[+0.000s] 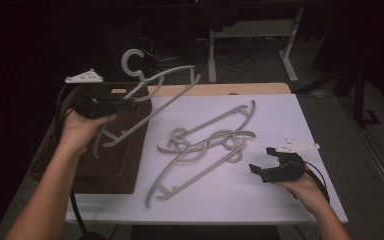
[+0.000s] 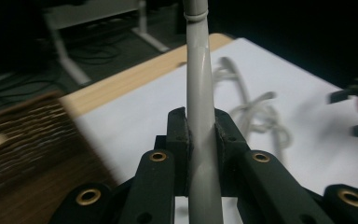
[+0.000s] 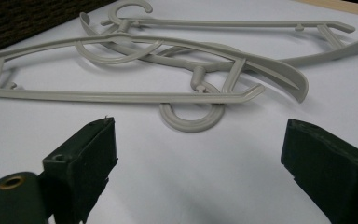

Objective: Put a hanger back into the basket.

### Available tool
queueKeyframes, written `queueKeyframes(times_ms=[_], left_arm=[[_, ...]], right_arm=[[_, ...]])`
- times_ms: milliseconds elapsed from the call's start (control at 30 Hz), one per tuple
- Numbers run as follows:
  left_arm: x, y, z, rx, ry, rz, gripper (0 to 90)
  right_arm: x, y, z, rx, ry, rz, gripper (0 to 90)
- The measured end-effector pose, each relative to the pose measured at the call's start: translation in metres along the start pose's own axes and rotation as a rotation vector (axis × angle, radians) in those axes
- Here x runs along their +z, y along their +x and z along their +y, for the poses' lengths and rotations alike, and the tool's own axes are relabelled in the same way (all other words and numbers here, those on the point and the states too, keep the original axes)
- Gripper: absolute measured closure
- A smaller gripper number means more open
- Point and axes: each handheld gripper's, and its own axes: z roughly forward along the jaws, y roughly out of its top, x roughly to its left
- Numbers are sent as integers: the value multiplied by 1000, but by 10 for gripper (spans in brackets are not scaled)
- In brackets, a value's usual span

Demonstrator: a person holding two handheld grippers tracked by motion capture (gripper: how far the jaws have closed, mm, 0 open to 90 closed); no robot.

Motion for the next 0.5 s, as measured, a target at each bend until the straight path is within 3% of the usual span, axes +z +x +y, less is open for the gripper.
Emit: queueKeyframes(times_ms=[300,500], left_arm=[[-52,57,-34,-72,-12,114,789],[-70,87,-61,-94,4,159,789]], right_arm=[[3,-1,-2,1,9,-16,105],[4,-2,-2,5,14,-27,108]])
